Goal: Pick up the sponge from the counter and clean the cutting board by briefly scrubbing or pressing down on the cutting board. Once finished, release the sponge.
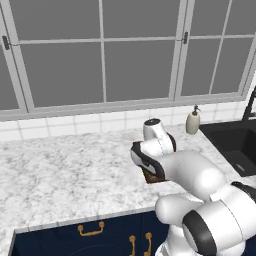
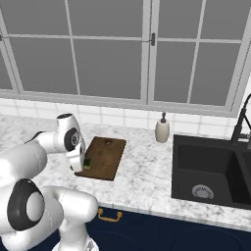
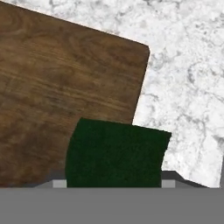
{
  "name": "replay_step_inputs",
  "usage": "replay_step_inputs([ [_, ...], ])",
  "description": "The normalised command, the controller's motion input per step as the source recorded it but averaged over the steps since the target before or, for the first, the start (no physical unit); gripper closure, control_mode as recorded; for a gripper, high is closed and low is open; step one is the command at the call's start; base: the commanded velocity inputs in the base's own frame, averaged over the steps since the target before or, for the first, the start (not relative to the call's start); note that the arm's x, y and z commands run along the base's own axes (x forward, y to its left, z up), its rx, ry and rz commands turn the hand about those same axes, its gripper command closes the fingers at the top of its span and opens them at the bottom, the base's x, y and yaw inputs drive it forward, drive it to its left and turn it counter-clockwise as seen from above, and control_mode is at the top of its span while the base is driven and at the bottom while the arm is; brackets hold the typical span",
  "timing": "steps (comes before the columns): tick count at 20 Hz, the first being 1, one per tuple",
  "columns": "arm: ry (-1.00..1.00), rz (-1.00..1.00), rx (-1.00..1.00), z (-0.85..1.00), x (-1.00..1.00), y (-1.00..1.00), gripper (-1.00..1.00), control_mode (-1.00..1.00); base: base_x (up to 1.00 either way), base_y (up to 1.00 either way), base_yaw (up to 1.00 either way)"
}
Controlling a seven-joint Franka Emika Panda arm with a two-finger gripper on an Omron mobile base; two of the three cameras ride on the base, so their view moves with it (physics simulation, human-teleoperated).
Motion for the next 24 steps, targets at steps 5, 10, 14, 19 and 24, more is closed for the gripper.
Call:
replay_step_inputs([
  [5, -0.01, -0.16, -0.02, -0.42, 0.15, -0.02, 1.0, -1.0, 0.0, 0.0, 0.0],
  [10, 0.0, -0.08, 0.0, -0.35, 0.07, -0.06, 1.0, -1.0, 0.0, 0.0, 0.0],
  [14, 0.02, 0.0, 0.0, -0.18, 0.01, 0.0, 1.0, -1.0, 0.0, 0.0, 0.0],
  [19, -0.14, -0.01, -0.06, -0.22, 0.01, -0.07, 1.0, -1.0, 0.0, 0.0, 0.0],
  [24, -0.24, -0.07, -0.1, -0.13, 0.0, -0.17, 1.0, -1.0, 0.0, 0.0, 0.0],
])
